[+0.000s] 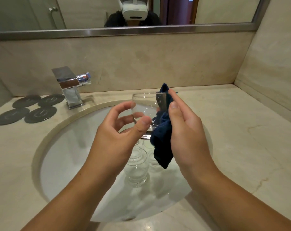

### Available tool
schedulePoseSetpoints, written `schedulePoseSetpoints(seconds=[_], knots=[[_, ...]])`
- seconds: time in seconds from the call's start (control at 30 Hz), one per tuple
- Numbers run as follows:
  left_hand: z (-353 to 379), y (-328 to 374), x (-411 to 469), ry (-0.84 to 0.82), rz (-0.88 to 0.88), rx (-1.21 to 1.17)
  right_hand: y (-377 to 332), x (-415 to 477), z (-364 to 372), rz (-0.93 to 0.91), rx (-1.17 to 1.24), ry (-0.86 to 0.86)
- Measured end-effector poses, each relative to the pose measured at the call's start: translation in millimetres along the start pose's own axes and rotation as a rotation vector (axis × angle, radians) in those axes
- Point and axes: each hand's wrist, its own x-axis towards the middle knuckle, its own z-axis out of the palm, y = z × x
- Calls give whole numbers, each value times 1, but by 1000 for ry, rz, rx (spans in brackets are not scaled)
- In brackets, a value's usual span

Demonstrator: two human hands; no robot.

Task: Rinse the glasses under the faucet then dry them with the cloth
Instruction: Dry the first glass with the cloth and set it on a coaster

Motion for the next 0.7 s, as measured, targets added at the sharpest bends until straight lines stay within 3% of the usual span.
schedulePoseSetpoints(seconds=[0.17,0.37,0.53,0.7], knots=[[-1,0,1,-73,-50,-113,1,4,3,107,189,21],[1,0,0,90,76,41,3,5,0,71,177,38],[5,2,-5,26,95,33,-1,1,-1,-5,99,17],[-1,2,-1,-33,-9,-28,1,4,3,76,206,20]])
